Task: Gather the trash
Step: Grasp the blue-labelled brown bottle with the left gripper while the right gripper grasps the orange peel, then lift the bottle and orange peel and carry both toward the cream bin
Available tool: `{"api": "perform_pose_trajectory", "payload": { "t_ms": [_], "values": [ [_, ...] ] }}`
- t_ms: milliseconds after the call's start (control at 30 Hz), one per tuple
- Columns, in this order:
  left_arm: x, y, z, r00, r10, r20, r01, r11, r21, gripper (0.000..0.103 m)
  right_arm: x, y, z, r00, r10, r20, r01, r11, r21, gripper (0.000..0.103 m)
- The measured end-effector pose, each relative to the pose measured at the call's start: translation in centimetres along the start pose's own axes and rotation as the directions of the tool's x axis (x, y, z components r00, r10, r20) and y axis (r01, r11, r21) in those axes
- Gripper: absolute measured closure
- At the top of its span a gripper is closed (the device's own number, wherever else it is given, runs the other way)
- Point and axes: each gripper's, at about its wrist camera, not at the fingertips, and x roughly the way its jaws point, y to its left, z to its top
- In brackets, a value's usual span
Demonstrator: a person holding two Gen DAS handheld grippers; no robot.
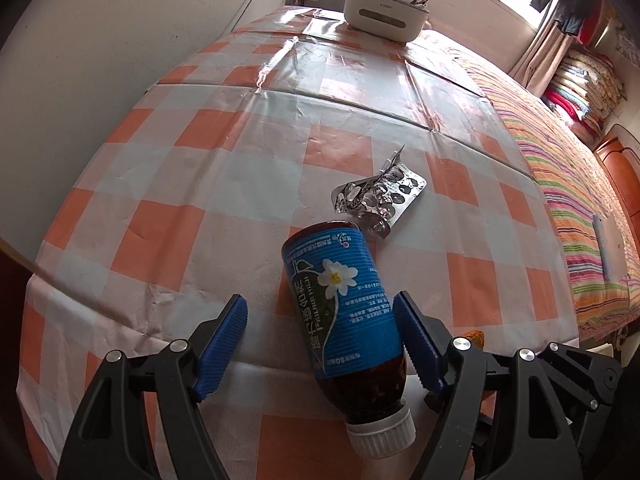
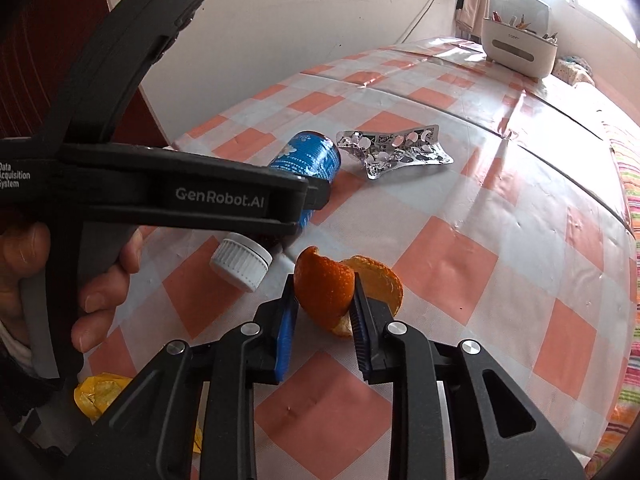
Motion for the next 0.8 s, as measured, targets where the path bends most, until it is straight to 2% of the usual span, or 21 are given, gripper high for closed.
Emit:
{"api": "perform_pose_trajectory", "payload": {
  "t_ms": [67,233,300,600,800],
  "values": [
    [0.1,-0.4,-0.1,1.0,0.026,0.006,-0.027,0.999,0.021,0.03,-0.5,-0.1,-0.1,1.0,-0.001,0.015,0.001,1.0,0.008,0.079],
    [0.0,-0.1,-0.3,0.999,0.032,0.036,-0.032,0.999,0.002,0.034,-1.9,-0.5,-0.4,0.999,0.002,0.048,-0.003,1.0,0.03,0.079],
    [-0.2,-0.1,-0.4,0.998,0.036,0.045,-0.036,0.999,0.002,0.049,-2.3,-0.7,-0.5,0.998,0.002,0.061,-0.004,0.999,0.039,0.079],
    [-0.9,-0.7,-0.9,0.997,0.029,0.074,-0.03,0.999,0.011,0.054,-4.9,-1.2,-1.4,0.993,-0.013,0.116,0.004,0.997,0.078,0.079],
    [-2.3,-2.2,-1.4,0.992,0.016,0.125,-0.022,0.999,0.043,0.055,-6.2,-1.8,-2.2,0.99,-0.032,0.137,0.018,0.995,0.096,0.079]
  ]
}}
